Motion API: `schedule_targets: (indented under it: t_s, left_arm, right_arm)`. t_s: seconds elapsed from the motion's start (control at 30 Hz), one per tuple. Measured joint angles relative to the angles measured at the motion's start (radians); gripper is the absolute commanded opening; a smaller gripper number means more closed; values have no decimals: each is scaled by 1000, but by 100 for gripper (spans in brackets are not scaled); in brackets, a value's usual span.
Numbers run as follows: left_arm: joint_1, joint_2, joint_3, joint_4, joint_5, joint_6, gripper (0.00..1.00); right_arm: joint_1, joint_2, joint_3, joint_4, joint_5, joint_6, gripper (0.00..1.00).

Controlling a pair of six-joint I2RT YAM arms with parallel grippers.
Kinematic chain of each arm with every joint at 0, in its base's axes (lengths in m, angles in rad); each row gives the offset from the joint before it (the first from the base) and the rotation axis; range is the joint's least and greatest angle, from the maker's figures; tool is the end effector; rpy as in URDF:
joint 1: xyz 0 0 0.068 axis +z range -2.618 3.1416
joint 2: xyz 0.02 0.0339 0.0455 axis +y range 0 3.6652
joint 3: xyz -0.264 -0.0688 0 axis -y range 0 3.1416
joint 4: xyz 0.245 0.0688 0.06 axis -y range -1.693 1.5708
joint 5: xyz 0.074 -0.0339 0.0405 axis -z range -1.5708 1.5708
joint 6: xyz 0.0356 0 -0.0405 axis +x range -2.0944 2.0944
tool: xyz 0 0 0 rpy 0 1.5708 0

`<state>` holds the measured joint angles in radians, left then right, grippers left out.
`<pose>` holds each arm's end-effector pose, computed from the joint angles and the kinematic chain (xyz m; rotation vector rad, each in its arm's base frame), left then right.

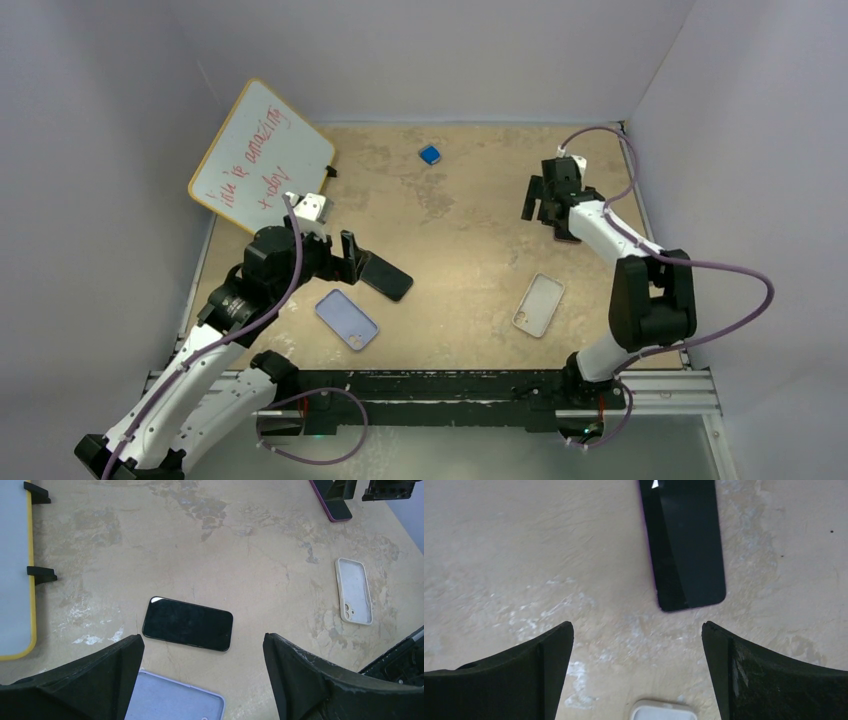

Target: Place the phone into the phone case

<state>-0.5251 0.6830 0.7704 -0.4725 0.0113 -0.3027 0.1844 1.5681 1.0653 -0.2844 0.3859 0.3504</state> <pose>0.1345 -0.0784 0.3201 0.2292 1.9841 -0.5515 0.3351 0.0489 0.2362 0.3734 2.2627 -0.1812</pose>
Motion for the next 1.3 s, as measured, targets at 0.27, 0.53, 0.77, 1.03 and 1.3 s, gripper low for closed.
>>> schedule_targets:
  t_s: [0.27,0.53,0.77,1.03,1.3]
  left_arm:
    - [0,0,0,0,0,0,94]
    - [0,-2,0,0,0,0,94]
    - [0,-2,0,0,0,0,94]
    - [0,-3,0,0,-18,0,93]
    - [0,-10,0,-1,-24,0,93]
  right_arm:
    - [-133,129,108,-3,-98,-79,99]
    - [-233,258,165,-21,-193,-124,99]
    - [-271,312,180,-27,-224,-141,99]
    - [-271,339,183,-25,-255,-159,99]
    - [-272,353,199,-23,-299,-183,91]
